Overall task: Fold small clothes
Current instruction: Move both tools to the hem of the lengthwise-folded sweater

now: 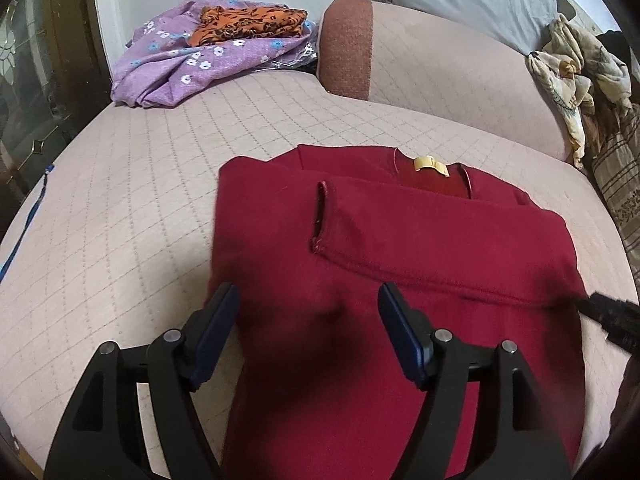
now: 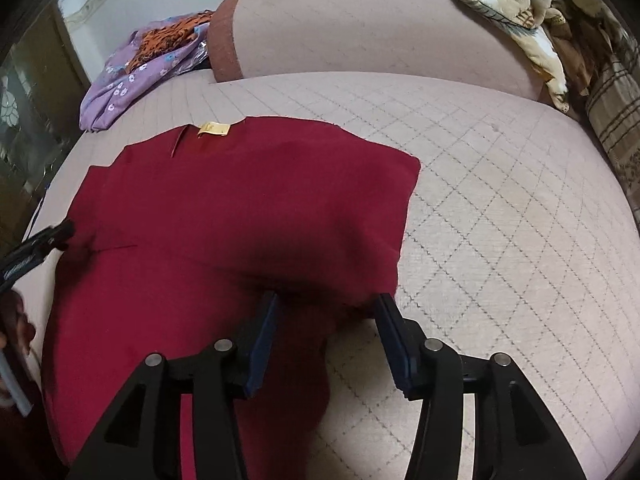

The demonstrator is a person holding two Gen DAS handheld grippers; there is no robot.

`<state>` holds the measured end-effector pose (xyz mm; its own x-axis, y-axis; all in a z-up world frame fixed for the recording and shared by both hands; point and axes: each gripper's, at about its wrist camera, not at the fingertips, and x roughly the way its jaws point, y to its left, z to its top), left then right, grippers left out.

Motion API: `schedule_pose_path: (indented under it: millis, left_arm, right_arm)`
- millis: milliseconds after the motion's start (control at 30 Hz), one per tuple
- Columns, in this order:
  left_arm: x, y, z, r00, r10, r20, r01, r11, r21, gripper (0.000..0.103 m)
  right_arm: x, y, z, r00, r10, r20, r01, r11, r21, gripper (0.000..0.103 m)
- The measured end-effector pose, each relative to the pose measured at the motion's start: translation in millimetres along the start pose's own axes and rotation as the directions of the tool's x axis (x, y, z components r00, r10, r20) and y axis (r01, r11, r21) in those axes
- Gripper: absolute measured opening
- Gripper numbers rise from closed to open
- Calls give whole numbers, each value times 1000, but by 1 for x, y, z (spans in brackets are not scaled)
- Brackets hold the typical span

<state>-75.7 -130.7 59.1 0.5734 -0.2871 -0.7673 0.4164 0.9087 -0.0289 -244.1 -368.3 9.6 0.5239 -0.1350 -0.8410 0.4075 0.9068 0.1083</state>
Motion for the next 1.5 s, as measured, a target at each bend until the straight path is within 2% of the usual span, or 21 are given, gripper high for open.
schedule_pose_path:
  millis: [100,167,333,400,467,533,633,667,733,867,1000,1200,1333,1433,1500]
  left_arm:
    - [-1,5,-2,1000,11,-7,-11,1000,-3,72]
    - [-2,10,-5,1000,5,-20,-5,1000,-23,72]
    - [-15,28,-22,999,-4,-48,3,999,-37,72]
    - [-23,36,-29,998,-11,-60,9,999,-39,75]
    - [-35,46,-39,997,-36,-67,32,998,-50,76]
    - [-49,54,-50,996,-54,-68,50,997,-56,76]
    - [-69,61,-71,994,-84,-68,79,994,-69,80]
    - [-74,62,-78,993,-93,-73,88,993,-74,82]
    - [-82,64,-95,989,-110,-94,103,991,-82,82]
    - [-88,67,-127,981,-115,-159,102,991,-88,82]
    - [-95,65,-151,972,-117,-204,105,992,-69,82]
    - [-100,61,-175,958,-116,-260,111,993,-36,82]
    - [-97,58,-182,947,-132,-292,125,991,-44,82]
    - [-92,56,-187,932,-148,-330,136,989,-60,82]
    - [-91,53,-189,932,-137,-335,127,991,-52,84]
  right_arm:
    - [-11,-1,7,997,58,49,-59,998,35,51]
    - [-14,3,8,996,43,72,-45,999,28,51]
    - [26,-3,3,999,-22,-48,24,999,29,50]
    - [18,2,-1,999,-47,-25,47,999,-14,51]
    - [7,6,-5,997,-70,-38,68,997,-30,51]
    - [-16,7,-17,999,-5,-31,5,1000,-10,52]
    - [-52,5,-42,995,97,-15,-97,995,25,67]
    - [-60,5,-50,993,116,-19,-116,993,26,68]
    - [-81,8,-75,987,157,-37,-157,988,12,69]
    - [-104,8,-120,981,189,-51,-189,982,19,69]
    - [-113,11,-156,973,223,-65,-219,974,61,69]
    - [-111,15,-199,954,264,-140,-250,962,106,69]
    - [-105,13,-220,944,267,-196,-243,960,138,69]
    - [-104,10,-226,931,309,-196,-277,945,174,69]
    - [-102,10,-226,926,322,-196,-288,940,185,70]
